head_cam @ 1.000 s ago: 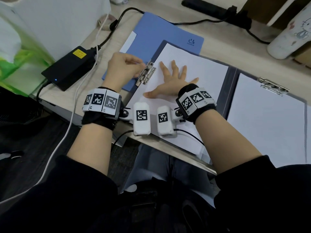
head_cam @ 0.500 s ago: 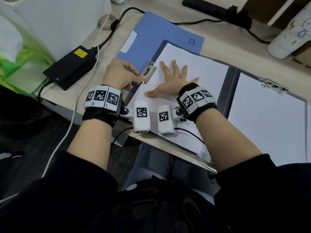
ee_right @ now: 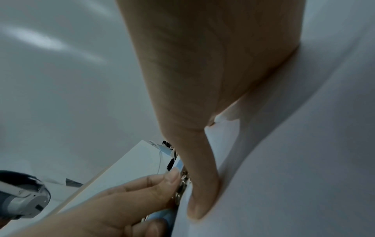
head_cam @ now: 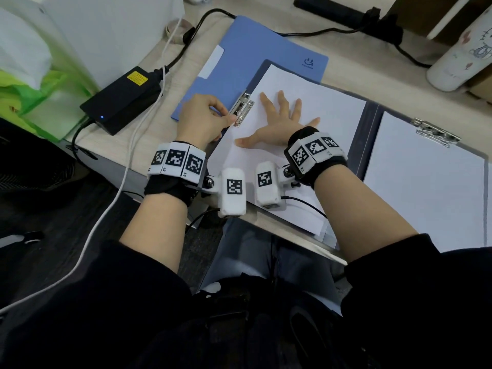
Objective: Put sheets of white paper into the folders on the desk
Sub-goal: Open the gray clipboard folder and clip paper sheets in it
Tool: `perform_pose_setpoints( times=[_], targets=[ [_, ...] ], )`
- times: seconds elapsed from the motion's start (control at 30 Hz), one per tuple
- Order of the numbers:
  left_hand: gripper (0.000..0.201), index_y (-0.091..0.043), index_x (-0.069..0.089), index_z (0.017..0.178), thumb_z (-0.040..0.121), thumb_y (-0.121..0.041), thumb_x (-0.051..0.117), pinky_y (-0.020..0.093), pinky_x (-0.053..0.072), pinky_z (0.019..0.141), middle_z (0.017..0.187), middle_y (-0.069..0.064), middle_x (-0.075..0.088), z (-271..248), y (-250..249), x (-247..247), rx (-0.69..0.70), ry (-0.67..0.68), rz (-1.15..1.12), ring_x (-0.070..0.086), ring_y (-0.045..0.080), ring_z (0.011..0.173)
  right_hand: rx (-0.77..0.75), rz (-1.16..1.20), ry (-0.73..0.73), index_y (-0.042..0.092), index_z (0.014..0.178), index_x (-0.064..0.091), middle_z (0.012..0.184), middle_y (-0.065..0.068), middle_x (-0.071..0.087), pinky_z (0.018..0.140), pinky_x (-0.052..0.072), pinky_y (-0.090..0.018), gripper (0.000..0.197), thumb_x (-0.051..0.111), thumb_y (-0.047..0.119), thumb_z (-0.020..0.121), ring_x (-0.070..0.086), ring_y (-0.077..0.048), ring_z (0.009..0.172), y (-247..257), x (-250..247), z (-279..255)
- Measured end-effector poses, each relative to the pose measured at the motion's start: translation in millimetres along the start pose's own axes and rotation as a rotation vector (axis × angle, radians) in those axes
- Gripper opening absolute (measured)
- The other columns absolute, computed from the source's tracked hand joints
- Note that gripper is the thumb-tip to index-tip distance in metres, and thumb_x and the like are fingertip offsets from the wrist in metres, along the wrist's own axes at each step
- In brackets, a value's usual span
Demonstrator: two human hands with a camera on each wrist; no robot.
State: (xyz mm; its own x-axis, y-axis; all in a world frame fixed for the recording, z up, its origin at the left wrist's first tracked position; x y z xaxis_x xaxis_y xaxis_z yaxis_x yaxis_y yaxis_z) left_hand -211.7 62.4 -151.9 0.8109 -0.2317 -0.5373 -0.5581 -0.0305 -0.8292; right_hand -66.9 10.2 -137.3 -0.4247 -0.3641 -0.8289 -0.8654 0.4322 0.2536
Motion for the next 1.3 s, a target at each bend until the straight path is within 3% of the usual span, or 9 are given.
perform_pose_setpoints(
  times=[0.13,0.37,0.6,0.83,0.9,1.03,1.13,1.23,1.3],
  targets=[
    [0.01,-0.018,0.066,0.083,0.077,-0.023,0.073,0.039,0.057,0.077,0.063,-0.006,0.058,-15.7,5.5,-2.6,0.035,-0.046,0.03,0.061,0.02,0.065,-0.014,-0.005,-0.026,0.037,0.149,-0.008,0.157,0.009,-0.023,0.107,-0.013,-0.069,0.117,0.059,0.079,0.063,-0.025,-0.026,0.144,-1.7,2.1,-7.0],
    [0.02,-0.015,0.067,0.096,0.083,-0.03,0.064,0.025,0.042,0.079,0.095,0.002,0.069,-49.1,14.9,-18.5,0.022,-0.135,0.168,0.063,0.02,0.098,-0.081,0.004,-0.044,0.029,0.15,0.01,0.16,0.003,-0.009,0.112,-0.002,-0.065,0.098,0.067,0.057,0.075,-0.012,-0.025,0.147,-9.2,4.6,-34.4],
    [0.022,-0.012,0.068,0.094,0.087,-0.031,0.06,0.029,0.041,0.08,0.1,0.007,0.069,-79.1,23.1,-18.0,0.029,-0.091,0.213,0.061,0.026,0.1,0.017,0.116,-0.065,0.037,0.148,0.012,0.159,0.004,-0.013,0.107,-0.002,-0.073,0.1,0.074,0.052,0.071,-0.017,-0.03,0.146,-38.4,18.0,-74.5],
    [0.024,-0.009,0.066,0.104,0.081,-0.012,0.065,0.02,0.043,0.08,0.078,-0.009,0.055,-80.2,23.0,-18.5,-0.003,-0.134,-0.267,0.056,0.013,0.084,-0.024,0.271,-0.137,0.035,0.148,0.018,0.16,0.001,-0.006,0.112,0.002,-0.067,0.1,0.076,0.052,0.068,-0.011,-0.027,0.147,-53.5,27.2,-94.8],
    [0.029,-0.006,0.065,0.108,0.08,-0.002,0.063,0.017,0.045,0.08,0.08,-0.008,0.055,-87.8,13.3,-21.3,0.055,-0.152,-0.434,0.055,0.007,0.08,-0.069,0.364,-0.164,0.034,0.147,0.021,0.16,0.0,0.0,0.115,0.008,-0.062,0.1,0.076,0.055,0.066,-0.004,-0.026,0.148,-56.0,28.4,-101.4],
    [0.025,-0.021,0.066,0.098,0.075,-0.011,0.063,0.036,0.047,0.091,0.089,-0.004,0.061,-110.4,-14.5,-22.7,0.233,-0.085,-0.682,0.057,0.015,0.094,-0.175,0.577,-0.247,0.024,0.147,0.028,0.158,-0.004,0.015,0.12,0.016,-0.039,0.086,0.072,0.048,0.077,0.013,-0.017,0.147,-56.1,24.2,-126.6],
    [0.037,-0.016,0.06,0.113,0.075,-0.014,0.06,0.029,0.048,0.078,0.1,0.006,0.059,-127.8,-40.4,-17.2,0.407,-0.012,-0.724,0.055,0.016,0.092,-0.233,0.674,-0.282,0.026,0.147,0.03,0.156,0.005,0.021,0.112,0.019,-0.025,0.081,0.068,0.049,0.079,0.016,-0.01,0.145,-59.2,17.7,-149.0],
    [0.051,-0.005,0.043,0.131,0.081,-0.002,0.055,0.027,0.049,0.068,0.105,-0.001,0.057,-147.2,-69.7,-5.7,0.589,0.143,-0.683,0.055,0.009,0.086,-0.291,0.759,-0.29,0.027,0.147,0.029,0.156,0.009,0.023,0.109,0.021,-0.023,0.081,0.068,0.048,0.079,0.021,-0.011,0.143,-68.4,9.9,-170.9],
    [0.066,-0.003,0.03,0.141,0.081,-0.004,0.057,0.038,0.051,0.083,0.109,-0.006,0.052,-158.1,-86.1,3.2,0.706,0.212,-0.601,0.049,0.009,0.095,-0.345,0.81,-0.291,0.029,0.147,0.029,0.156,0.01,0.023,0.116,0.024,-0.032,0.082,0.07,0.046,0.077,0.023,-0.013,0.144,-76.4,5.0,-184.3]
  ],
)
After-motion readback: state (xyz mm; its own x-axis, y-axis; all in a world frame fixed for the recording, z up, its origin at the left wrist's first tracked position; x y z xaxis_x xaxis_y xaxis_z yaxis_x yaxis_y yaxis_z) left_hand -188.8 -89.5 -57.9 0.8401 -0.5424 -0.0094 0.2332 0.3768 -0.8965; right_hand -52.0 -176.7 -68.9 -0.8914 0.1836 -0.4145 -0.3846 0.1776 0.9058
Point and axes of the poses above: each hand's wrist, its own z-axis towards the middle knuckle, its own x-axis out of the palm, y = z × x, the point moved 1 cm from there along z, towards the middle knuckle
